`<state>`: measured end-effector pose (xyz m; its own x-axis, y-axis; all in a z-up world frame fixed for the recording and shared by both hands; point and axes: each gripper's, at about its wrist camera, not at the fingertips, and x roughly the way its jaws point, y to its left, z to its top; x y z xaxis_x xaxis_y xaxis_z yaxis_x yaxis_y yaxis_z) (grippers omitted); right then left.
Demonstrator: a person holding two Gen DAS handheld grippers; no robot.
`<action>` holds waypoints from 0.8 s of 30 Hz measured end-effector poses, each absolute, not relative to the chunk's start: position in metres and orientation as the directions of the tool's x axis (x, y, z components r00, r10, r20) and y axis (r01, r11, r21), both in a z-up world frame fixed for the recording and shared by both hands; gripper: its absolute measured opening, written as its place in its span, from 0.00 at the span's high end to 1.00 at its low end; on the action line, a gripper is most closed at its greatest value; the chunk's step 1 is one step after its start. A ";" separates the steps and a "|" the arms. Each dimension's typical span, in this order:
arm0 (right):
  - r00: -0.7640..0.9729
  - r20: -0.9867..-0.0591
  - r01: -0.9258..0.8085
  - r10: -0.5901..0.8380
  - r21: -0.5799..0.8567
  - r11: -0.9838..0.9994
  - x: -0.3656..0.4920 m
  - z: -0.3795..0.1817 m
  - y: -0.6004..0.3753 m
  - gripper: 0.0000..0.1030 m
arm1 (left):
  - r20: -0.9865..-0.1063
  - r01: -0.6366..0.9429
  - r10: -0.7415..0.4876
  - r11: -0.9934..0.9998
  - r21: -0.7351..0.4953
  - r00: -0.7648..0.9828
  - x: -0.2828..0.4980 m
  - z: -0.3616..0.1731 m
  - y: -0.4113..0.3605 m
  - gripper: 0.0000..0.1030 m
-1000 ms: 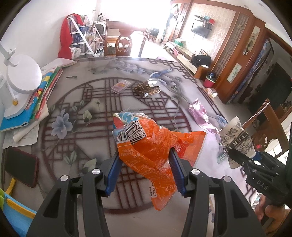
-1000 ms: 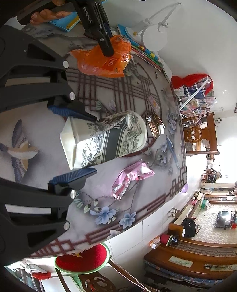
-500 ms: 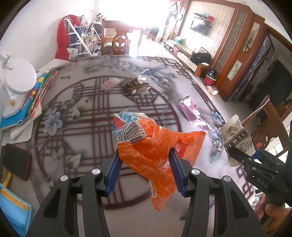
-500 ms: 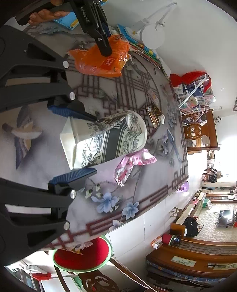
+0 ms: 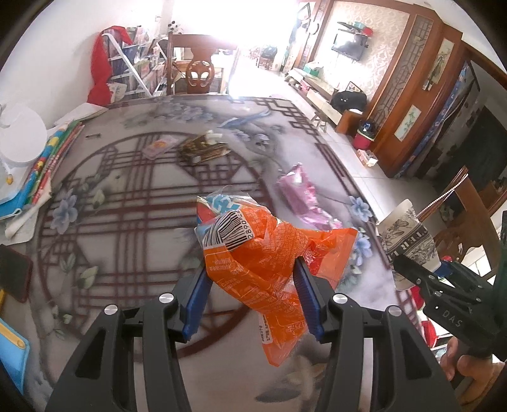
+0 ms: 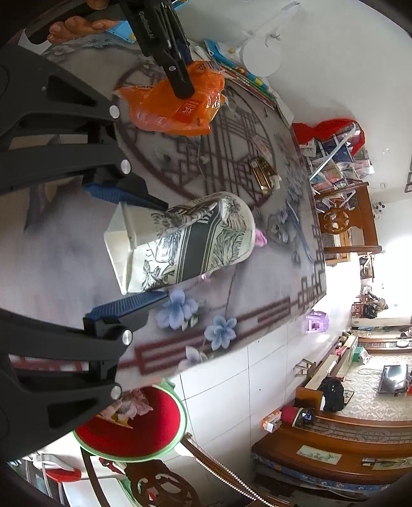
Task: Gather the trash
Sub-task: 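Carry the bag and cup over the red bin and open both grippers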
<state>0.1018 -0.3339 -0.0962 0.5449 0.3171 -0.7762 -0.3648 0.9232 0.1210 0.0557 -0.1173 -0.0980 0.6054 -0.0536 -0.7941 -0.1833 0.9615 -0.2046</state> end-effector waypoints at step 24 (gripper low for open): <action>0.585 -0.803 0.010 0.111 0.145 0.989 0.126 -0.123 -0.538 0.51 | -0.799 0.154 -0.272 0.962 -0.224 0.536 0.157 -0.099 -0.319 0.52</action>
<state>0.1257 -0.5376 -0.1234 0.5853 0.1113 -0.8032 0.0101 0.9895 0.1445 0.1575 -0.3189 -0.0995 0.5356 -0.2723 -0.7994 0.1543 0.9622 -0.2243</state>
